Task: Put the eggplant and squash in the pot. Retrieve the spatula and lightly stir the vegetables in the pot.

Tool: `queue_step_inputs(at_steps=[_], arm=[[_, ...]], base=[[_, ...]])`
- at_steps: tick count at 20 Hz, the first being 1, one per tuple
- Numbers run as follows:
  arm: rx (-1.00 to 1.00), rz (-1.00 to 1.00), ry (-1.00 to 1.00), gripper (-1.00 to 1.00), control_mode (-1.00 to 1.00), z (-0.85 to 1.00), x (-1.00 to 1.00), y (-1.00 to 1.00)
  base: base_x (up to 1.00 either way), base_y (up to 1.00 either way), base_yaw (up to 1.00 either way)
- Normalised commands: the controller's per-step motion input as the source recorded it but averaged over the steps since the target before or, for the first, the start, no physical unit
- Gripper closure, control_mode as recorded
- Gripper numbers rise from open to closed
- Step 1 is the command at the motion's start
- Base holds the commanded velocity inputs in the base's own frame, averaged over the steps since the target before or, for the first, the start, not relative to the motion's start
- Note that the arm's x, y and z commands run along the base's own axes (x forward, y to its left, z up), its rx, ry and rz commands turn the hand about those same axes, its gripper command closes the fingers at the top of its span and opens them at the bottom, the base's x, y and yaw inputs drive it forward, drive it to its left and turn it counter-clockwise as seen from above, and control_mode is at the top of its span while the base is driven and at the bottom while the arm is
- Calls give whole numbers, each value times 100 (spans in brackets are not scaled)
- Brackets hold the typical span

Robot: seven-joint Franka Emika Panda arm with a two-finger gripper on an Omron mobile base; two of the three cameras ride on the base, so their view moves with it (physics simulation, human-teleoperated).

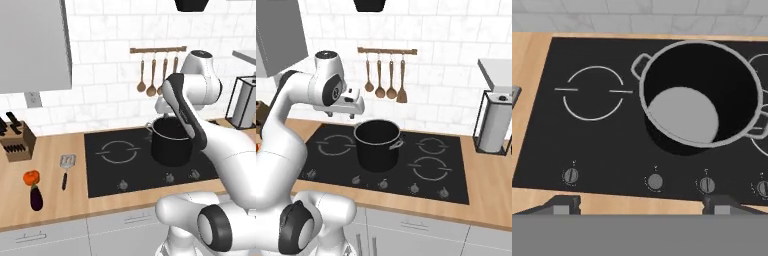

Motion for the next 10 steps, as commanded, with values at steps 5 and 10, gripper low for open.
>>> queue_step_inputs(at_steps=[5,10], arm=[[0,0,0,-100,100,0,0,0],[0,0,0,-100,100,0,0,0]], base=[[1,68,0],[19,42,0]])
